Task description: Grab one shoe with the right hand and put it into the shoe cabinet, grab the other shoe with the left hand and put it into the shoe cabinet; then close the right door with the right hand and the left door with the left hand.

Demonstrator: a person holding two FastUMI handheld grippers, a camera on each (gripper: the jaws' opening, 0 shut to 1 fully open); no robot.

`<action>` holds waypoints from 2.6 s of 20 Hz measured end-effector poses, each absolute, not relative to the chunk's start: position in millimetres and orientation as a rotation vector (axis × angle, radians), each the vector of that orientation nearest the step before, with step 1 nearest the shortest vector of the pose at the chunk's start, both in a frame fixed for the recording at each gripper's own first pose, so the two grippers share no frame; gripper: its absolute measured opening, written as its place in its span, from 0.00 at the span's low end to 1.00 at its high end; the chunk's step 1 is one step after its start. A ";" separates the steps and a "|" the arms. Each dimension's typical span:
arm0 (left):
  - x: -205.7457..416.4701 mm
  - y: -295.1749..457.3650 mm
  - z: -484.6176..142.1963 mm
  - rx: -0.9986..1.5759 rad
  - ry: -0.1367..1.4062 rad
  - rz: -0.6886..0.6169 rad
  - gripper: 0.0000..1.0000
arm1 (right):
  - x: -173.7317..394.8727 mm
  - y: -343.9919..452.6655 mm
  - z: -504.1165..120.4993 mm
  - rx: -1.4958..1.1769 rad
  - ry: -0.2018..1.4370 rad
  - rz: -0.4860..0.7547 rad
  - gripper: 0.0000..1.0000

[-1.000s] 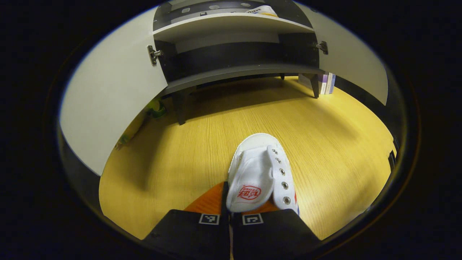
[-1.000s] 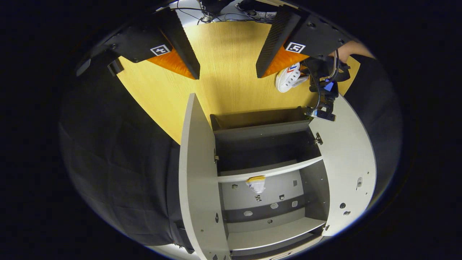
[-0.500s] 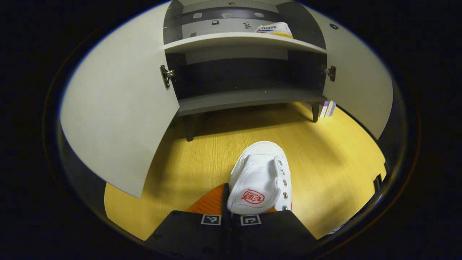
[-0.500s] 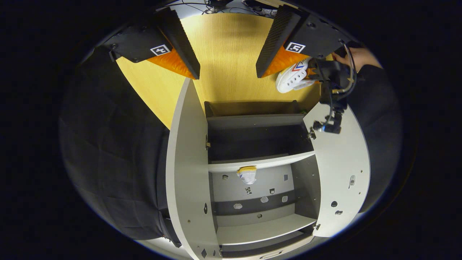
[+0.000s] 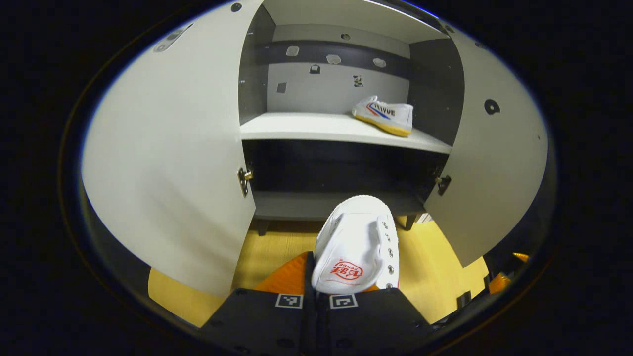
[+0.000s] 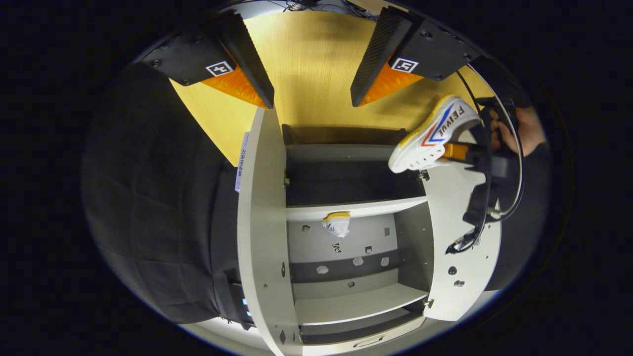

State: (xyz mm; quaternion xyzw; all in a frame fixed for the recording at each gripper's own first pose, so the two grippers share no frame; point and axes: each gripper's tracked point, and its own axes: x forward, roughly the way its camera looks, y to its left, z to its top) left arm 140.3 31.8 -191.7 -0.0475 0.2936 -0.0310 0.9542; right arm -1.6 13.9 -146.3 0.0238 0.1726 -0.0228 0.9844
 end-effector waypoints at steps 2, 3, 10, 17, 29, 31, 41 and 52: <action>160.1 30.1 -162.5 -0.109 0.565 -0.060 0.05 | -3.5 1.7 -139.2 0.055 0.326 -0.060 0.99; 171.9 29.8 -149.6 -0.111 0.548 -0.059 0.05 | -4.9 -5.2 -136.3 0.057 0.317 -0.069 0.99; 271.6 36.7 -70.1 -0.048 0.440 0.001 0.05 | -2.4 -43.4 -121.8 0.110 0.297 -0.106 0.99; 383.5 45.5 -55.7 -0.019 0.496 0.055 0.05 | -2.7 -74.4 -114.9 0.102 0.281 -0.140 0.99; 466.1 67.9 -101.0 0.066 0.750 0.147 0.05 | -1.8 -120.6 -110.5 0.128 0.261 -0.187 0.99; 465.9 71.1 -106.5 0.063 0.777 0.181 0.05 | 0.0 -122.8 -110.5 0.133 0.263 -0.177 0.99; 393.6 62.6 -73.6 -0.047 0.690 0.128 0.87 | 12.4 -143.6 -88.9 0.111 0.218 -0.110 0.99; 201.9 49.3 -6.3 0.032 0.275 0.119 0.97 | 48.4 -151.4 -3.6 0.045 0.101 -0.029 0.99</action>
